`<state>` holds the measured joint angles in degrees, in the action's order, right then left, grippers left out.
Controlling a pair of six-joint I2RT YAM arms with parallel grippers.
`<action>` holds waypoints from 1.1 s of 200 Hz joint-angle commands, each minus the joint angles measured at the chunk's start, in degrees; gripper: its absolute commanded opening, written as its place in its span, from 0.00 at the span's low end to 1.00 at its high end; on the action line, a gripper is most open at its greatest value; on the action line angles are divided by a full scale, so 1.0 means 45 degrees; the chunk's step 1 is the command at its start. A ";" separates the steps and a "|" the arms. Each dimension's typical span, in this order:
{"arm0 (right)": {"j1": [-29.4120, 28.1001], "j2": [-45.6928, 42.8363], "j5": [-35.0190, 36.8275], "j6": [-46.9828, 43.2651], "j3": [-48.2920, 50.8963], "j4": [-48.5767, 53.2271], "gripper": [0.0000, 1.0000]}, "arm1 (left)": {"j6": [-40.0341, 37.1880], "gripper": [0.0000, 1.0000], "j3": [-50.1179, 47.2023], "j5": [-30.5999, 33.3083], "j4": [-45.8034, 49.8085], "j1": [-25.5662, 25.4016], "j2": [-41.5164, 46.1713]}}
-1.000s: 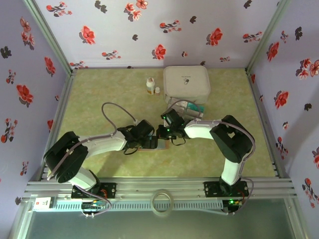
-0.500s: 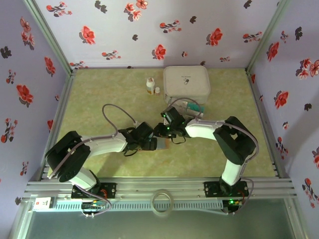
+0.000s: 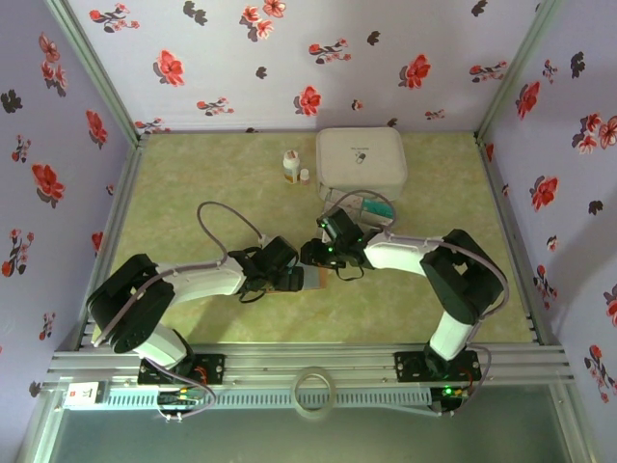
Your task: Put the credit cards into the card holder
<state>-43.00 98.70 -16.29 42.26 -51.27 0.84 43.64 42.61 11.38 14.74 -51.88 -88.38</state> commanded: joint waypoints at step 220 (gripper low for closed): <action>0.0044 0.0340 -0.0690 0.0902 0.0296 -0.1225 0.41 | 0.0342 1.00 -0.0779 0.0606 0.0328 -0.0034 0.0382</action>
<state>-43.00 101.16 -19.53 45.69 -51.18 -4.71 43.90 40.34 11.57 12.14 -51.88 -86.61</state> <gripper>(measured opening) 0.405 0.997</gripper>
